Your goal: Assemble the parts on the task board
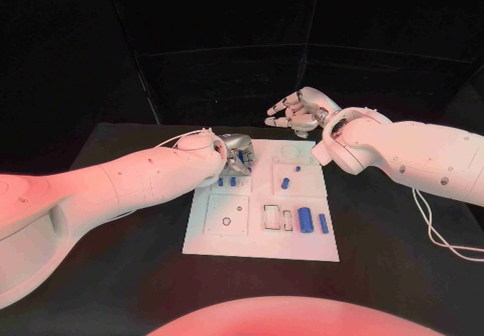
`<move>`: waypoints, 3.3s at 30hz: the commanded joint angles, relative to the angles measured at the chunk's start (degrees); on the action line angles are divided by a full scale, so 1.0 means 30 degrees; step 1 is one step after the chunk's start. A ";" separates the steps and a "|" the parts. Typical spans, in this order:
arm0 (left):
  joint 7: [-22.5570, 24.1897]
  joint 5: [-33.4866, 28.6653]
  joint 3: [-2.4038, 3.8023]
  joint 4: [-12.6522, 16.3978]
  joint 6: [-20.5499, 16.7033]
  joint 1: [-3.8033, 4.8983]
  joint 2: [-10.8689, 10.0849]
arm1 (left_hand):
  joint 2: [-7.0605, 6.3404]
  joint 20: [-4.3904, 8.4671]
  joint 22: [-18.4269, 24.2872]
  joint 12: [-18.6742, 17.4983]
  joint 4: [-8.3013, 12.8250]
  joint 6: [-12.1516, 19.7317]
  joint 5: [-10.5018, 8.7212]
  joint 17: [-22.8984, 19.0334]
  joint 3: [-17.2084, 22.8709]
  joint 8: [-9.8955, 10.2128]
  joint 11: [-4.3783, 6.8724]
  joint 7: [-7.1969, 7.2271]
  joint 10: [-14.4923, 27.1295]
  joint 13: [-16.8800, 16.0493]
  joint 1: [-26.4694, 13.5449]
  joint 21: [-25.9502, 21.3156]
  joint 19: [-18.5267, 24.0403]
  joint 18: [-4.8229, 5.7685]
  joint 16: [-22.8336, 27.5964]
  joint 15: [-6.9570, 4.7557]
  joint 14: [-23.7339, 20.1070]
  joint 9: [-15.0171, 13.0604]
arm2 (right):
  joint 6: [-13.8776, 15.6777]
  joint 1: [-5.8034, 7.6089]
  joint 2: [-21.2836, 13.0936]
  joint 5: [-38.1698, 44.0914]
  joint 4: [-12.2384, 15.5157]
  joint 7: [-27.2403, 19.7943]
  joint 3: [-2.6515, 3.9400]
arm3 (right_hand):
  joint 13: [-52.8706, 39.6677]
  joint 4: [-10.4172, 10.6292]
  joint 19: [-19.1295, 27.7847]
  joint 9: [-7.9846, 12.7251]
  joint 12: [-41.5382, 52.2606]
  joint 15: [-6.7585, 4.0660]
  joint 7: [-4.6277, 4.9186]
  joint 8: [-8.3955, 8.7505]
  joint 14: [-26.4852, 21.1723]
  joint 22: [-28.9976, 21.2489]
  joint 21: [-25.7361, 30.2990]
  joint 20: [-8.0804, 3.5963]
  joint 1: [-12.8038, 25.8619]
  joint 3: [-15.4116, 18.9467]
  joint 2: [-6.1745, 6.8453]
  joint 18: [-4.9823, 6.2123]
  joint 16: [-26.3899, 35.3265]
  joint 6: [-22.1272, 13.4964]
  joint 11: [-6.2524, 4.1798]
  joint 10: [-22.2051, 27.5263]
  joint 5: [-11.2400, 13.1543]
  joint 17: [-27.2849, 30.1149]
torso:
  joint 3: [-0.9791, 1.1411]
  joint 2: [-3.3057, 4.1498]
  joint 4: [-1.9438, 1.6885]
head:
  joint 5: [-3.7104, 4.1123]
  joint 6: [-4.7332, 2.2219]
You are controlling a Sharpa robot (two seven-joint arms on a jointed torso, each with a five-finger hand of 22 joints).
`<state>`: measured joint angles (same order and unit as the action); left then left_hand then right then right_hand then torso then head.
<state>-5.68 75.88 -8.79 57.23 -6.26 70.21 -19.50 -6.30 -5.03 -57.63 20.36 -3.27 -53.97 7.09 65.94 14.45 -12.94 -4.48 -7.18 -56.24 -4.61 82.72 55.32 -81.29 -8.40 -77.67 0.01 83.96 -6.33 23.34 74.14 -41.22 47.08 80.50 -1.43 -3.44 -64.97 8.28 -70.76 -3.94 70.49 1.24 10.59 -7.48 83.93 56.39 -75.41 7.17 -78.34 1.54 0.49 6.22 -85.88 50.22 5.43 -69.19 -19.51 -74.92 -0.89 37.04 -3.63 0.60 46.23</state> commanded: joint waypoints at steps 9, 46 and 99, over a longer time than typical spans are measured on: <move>-0.0419 0.0181 0.0000 -0.0259 0.0647 -0.0127 0.0296 | 0.0282 0.0045 -0.0179 -0.0164 -0.0020 -0.0786 0.0060 -0.0133 0.0539 0.0137 0.0097 0.0032 -0.0775 0.0136 -0.0144 0.0196 -0.0194 0.0414 -0.0010 -0.0264 0.0426 0.0048 | -0.0112 0.0035 0.0083 -0.0020 0.0015 -0.0034 0.0012 | 0.0006 0.0015 0.0103 0.0003 -0.0014 -0.0118 -0.0114 -0.0079 0.1306 -0.0003 0.0095 -0.0032 0.0000 0.0119 -0.0086 0.0116 0.0079 -0.0075 -0.0046 0.0127 -0.0065 -0.1962 | -0.0009 -0.0003 -0.0029 | 0.0045 0.0039; 0.0225 -0.0701 0.1118 0.1774 -0.1830 -0.0294 -0.0959 | 0.0294 0.0177 -0.1767 -0.1385 0.0527 -0.2118 0.0056 -0.0471 0.2530 0.0818 0.0198 -0.0152 -0.2467 0.0224 -0.0181 0.1711 -0.0559 0.0727 -0.0070 -0.0357 0.0460 0.0278 | -0.0019 0.0037 0.0039 -0.0019 -0.0419 -0.0071 0.0011 | 0.0653 0.0025 0.0297 -0.0003 -0.0525 -0.0122 -0.0121 -0.0103 0.1224 -0.0340 0.0253 -0.0032 -0.0023 0.0134 -0.0104 0.0181 0.0248 -0.0056 -0.0052 0.0681 -0.0075 -0.1623 | -0.0016 -0.0019 -0.0064 | 0.0179 -0.0444; -0.1163 -0.1591 0.1941 0.3367 0.0586 -0.0150 -0.3883 | -0.0188 0.0185 -0.2282 -0.1929 0.0777 -0.2592 0.0003 -0.0767 0.2831 0.1084 0.0245 -0.0119 -0.3114 0.0178 -0.0544 0.2170 -0.0599 0.0808 -0.0005 -0.0385 0.0389 0.0326 | -0.1786 -0.0193 -0.0876 -0.0907 -0.3885 -0.2578 -0.0008 | 2.0485 0.0137 0.8242 0.0066 -1.9425 0.2560 0.0887 0.1224 -0.8665 -1.6731 1.9833 0.2746 -0.2342 0.0095 -0.0070 0.1399 2.7403 0.0444 0.1687 0.4775 0.0240 2.2602 | -0.0004 -0.0008 0.0008 | 0.0186 -0.0570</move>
<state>-8.36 71.36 -2.91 67.57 -6.06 69.68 -31.27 -6.49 -4.51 -64.43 14.87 -1.10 -61.25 7.09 63.68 22.80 -9.99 -3.68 -7.47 -65.22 -4.02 81.27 61.53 -82.64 -6.67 -77.66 -0.82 83.96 -5.41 18.29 73.50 -43.76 45.95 68.63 -7.21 -3.49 -3.54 8.96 -45.98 -3.82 12.51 8.80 12.83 -4.01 58.13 6.44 -16.30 14.97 -85.14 1.85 0.65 10.26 -3.81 51.66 10.36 -55.26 -19.01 -7.50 -0.91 37.02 -3.61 1.23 44.48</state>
